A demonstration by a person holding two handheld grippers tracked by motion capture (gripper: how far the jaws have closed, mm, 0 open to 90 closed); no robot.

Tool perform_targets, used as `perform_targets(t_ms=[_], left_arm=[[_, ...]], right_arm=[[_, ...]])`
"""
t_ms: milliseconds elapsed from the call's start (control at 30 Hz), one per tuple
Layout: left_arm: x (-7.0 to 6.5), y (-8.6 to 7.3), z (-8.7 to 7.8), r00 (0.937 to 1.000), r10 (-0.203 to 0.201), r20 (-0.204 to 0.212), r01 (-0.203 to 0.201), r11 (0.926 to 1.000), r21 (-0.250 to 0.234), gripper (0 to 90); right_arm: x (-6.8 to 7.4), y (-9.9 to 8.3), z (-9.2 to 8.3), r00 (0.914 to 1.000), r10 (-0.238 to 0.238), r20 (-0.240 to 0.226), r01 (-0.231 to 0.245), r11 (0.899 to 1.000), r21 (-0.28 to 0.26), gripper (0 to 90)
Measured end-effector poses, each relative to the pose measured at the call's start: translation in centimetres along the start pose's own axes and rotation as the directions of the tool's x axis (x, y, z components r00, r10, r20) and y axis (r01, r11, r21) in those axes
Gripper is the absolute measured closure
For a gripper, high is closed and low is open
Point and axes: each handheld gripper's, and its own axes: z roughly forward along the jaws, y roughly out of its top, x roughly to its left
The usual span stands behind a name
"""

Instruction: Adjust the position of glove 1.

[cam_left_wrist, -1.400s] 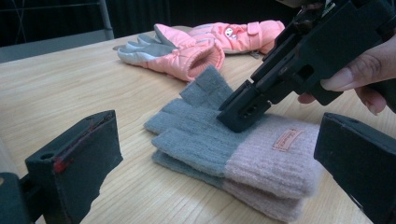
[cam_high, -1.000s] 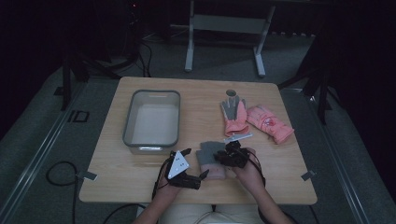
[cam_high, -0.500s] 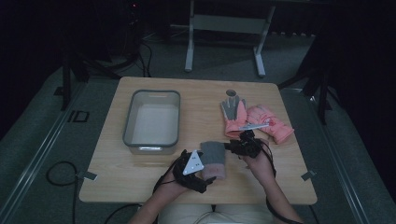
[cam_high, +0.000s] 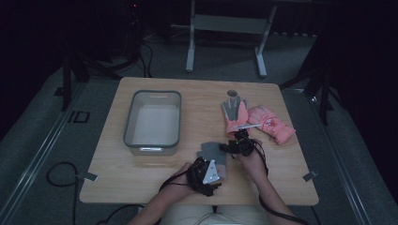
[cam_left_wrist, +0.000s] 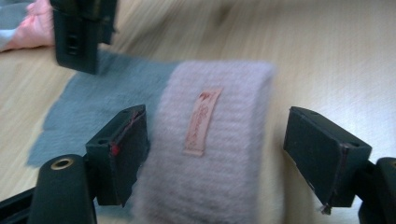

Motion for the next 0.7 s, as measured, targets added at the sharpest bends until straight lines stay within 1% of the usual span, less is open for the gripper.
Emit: perform_targets(t_ms=[33,67,100,167,200,233,300,333,400,467,500,567,600,667,700], left_arm=[[0.0,-0.1,0.0,1.0000,-0.004,0.007,0.004,1.0000,0.002,21.6],[-0.1,-0.1,0.1,0.9999,0.010,-0.005,-0.010,0.9999,0.007,21.9],[-0.1,-0.1,0.0,0.9998,0.016,-0.010,-0.016,0.9999,0.004,23.1],[0.1,-0.2,0.0,0.9996,0.018,-0.020,-0.018,0.9998,0.009,28.9],[0.3,-0.3,0.0,0.9998,0.012,-0.016,-0.012,0.9999,0.011,33.2],[0.6,-0.4,0.0,1.0000,0.000,-0.004,0.000,1.0000,0.007,36.0],[1.0,-0.7,-0.1,0.9999,-0.001,0.013,0.001,1.0000,-0.002,42.1],[1.3,-0.9,-0.2,0.9994,-0.017,0.029,0.018,0.9998,-0.012,45.7],[2.0,-1.1,-0.4,0.9961,-0.055,0.069,0.057,0.9981,-0.025,51.7],[2.6,-1.2,-0.4,0.9917,-0.079,0.101,0.083,0.9960,-0.032,56.2],[2.7,-1.3,-0.4,0.9901,-0.085,0.112,0.090,0.9953,-0.035,57.9],[3.0,-1.3,-0.5,0.9876,-0.092,0.127,0.097,0.9946,-0.035,60.1],[3.1,-1.3,-0.5,0.9869,-0.094,0.131,0.100,0.9945,-0.033,61.1],[3.3,-1.3,-0.5,0.9853,-0.107,0.134,0.111,0.9934,-0.028,62.5],[3.3,-1.2,-0.6,0.9846,-0.111,0.135,0.115,0.9931,-0.024,62.9]], right_arm=[[-0.1,-0.1,0.3,0.9999,0.008,0.007,-0.008,1.000,0.002,41.0],[-0.1,-0.3,0.5,0.9999,0.012,0.010,-0.012,1.000,0.008,39.8],[0.0,-0.4,0.7,0.9999,0.013,0.003,-0.013,1.000,0.011,39.5],[0.2,-0.6,1.1,0.9999,0.017,0.002,-0.017,1.000,0.016,39.7],[0.5,-0.7,1.1,1.0000,0.004,0.003,-0.004,1.000,0.009,40.4],[0.7,-0.7,1.2,1.0000,-0.004,0.001,0.004,1.000,0.012,42.4],[1.1,-0.6,1.4,0.9999,-0.009,-0.012,0.009,1.000,0.017,45.4],[1.2,-0.6,1.5,0.9997,-0.008,-0.022,0.009,1.000,0.015,46.4],[1.2,-0.4,1.7,0.9990,0.004,-0.046,-0.003,1.000,0.014,48.0],[1.2,-0.3,1.9,0.9977,0.018,-0.065,-0.017,1.000,0.012,49.4],[1.2,-0.3,2.0,0.9962,0.028,-0.082,-0.027,1.000,0.013,51.2],[1.2,-0.1,2.3,0.9875,0.063,-0.144,-0.059,0.998,0.029,53.6],[1.4,0.0,2.5,0.9852,0.062,-0.160,-0.058,0.998,0.033,55.5],[1.7,0.2,2.9,0.9860,0.044,-0.161,-0.039,0.999,0.038,60.6],[1.9,0.3,3.0,0.9865,0.042,-0.158,-0.035,0.998,0.044,66.0]])
